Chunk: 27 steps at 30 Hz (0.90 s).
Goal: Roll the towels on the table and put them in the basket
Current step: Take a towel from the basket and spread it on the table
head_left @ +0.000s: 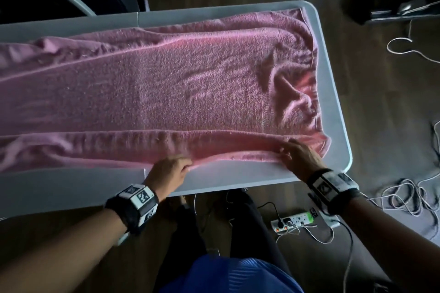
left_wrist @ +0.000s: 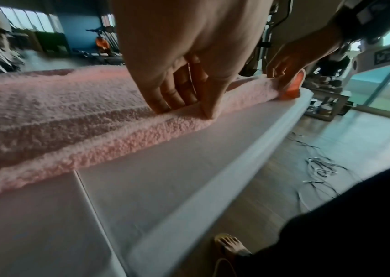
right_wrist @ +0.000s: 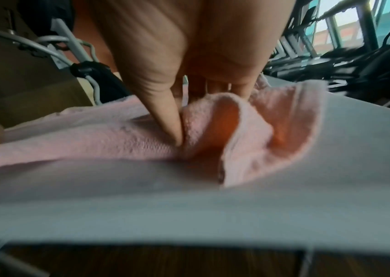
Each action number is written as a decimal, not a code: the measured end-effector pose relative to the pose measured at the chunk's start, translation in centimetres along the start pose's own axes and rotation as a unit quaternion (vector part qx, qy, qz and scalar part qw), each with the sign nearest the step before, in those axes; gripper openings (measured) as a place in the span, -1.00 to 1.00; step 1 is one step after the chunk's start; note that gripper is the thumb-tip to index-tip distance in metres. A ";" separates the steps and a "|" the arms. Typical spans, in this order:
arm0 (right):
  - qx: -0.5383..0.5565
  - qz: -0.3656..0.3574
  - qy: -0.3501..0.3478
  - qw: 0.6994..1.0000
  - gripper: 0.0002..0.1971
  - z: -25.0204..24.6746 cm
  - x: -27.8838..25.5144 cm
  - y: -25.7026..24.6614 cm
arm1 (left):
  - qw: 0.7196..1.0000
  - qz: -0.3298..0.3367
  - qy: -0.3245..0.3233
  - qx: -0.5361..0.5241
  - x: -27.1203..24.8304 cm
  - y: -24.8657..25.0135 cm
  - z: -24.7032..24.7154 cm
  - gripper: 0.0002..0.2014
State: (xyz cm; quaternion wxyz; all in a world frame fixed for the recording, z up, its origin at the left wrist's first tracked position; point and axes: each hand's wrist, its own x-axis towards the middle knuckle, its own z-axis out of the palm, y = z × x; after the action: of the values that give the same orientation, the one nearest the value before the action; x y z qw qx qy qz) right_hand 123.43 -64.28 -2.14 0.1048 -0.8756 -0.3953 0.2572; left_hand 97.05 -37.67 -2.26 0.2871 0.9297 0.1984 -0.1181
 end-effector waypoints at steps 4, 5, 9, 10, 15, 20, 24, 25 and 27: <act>0.009 0.016 -0.072 0.997 -0.84 3.4 -7.0 2.1 | 0.999 0.018 -0.032 -0.028 -4.8 1.2 2.1 -0.93; 0.013 0.024 -0.087 0.996 -0.82 4.1 -8.1 2.4 | 0.999 0.016 -0.034 -0.034 -5.5 1.4 2.7 -0.92; 0.010 0.054 -0.200 0.978 -0.72 5.3 -9.5 1.1 | 0.996 0.020 -0.054 -0.072 -6.6 1.8 4.3 -0.95; -0.009 0.057 -0.238 0.970 -0.73 5.5 -9.3 0.4 | 0.995 0.027 -0.047 -0.081 -6.9 1.5 4.4 -0.92; -0.008 0.032 -0.240 0.970 -0.85 7.0 -6.4 -8.8 | 0.995 0.011 0.059 -0.073 -10.4 -3.2 2.9 -0.81; 0.037 -0.078 -0.246 0.965 -0.86 11.2 -1.4 -24.4 | 0.988 -0.070 0.135 -0.010 -16.6 -13.5 -0.7 -0.86; 0.035 -0.151 -0.217 0.964 -0.84 14.9 2.0 -36.2 | 0.979 -0.108 0.173 0.008 -20.6 -22.7 -4.3 -0.83; 0.041 -0.165 -0.211 0.963 -0.84 15.7 2.7 -38.7 | 0.975 -0.124 0.181 0.014 -21.3 -24.9 -5.4 -0.84; 0.045 -0.186 -0.203 0.960 -0.83 17.2 4.1 -43.3 | 0.968 -0.159 0.192 0.033 -22.5 -29.2 -7.1 -0.84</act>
State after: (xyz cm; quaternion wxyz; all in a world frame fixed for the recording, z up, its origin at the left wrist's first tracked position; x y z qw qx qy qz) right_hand 88.87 -32.72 -1.40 0.1076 -0.7105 -0.5519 0.4230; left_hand 64.92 -18.22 -3.19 0.1904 0.9005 0.3907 0.0119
